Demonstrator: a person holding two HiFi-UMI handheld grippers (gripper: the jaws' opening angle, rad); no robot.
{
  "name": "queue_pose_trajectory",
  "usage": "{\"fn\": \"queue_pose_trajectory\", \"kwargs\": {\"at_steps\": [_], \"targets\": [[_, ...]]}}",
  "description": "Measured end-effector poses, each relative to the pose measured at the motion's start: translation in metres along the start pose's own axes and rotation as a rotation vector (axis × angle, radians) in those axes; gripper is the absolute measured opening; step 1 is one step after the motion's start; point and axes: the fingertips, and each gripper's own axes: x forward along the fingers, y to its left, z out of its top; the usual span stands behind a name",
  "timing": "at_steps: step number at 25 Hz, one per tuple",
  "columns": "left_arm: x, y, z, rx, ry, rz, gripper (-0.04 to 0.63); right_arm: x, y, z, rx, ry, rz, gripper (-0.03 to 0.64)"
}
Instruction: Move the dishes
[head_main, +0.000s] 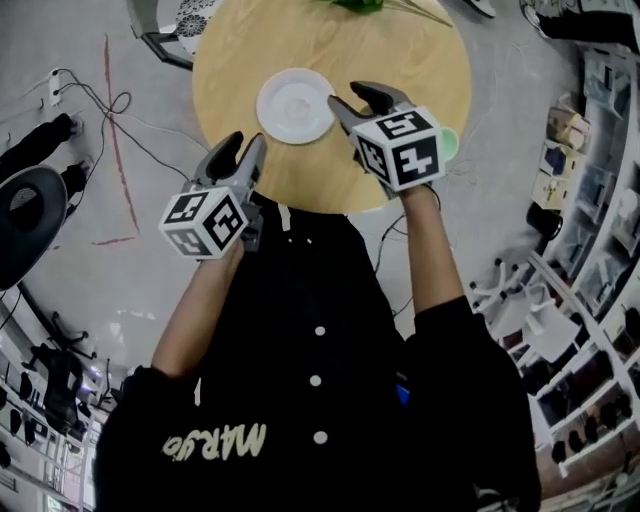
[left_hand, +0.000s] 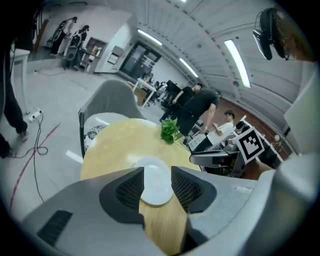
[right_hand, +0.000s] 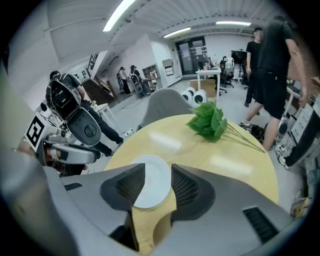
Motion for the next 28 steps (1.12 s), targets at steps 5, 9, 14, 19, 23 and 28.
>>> {"fn": "queue_pose_trajectory", "kwargs": {"at_steps": [5, 9, 14, 19, 23, 28], "targets": [[0.022, 0.020, -0.024, -0.151, 0.044, 0.022, 0.152, 0.033, -0.001, 0.000, -0.111, 0.115, 0.027, 0.161], [0.037, 0.031, -0.040, -0.244, 0.059, 0.045, 0.152, 0.055, 0.001, -0.011, -0.190, 0.238, 0.064, 0.161], [0.046, 0.045, -0.056, -0.327, 0.083, 0.070, 0.152, 0.079, -0.004, -0.017, -0.238, 0.338, 0.102, 0.150], [0.054, 0.049, -0.064, -0.371, 0.098, 0.078, 0.152, 0.094, -0.010, -0.022, -0.261, 0.375, 0.130, 0.146], [0.060, 0.051, -0.063, -0.398, 0.100, 0.076, 0.152, 0.102, -0.014, -0.026, -0.249, 0.396, 0.135, 0.132], [0.065, 0.055, -0.064, -0.415, 0.111, 0.088, 0.152, 0.109, -0.013, -0.028, -0.251, 0.414, 0.148, 0.118]]}}
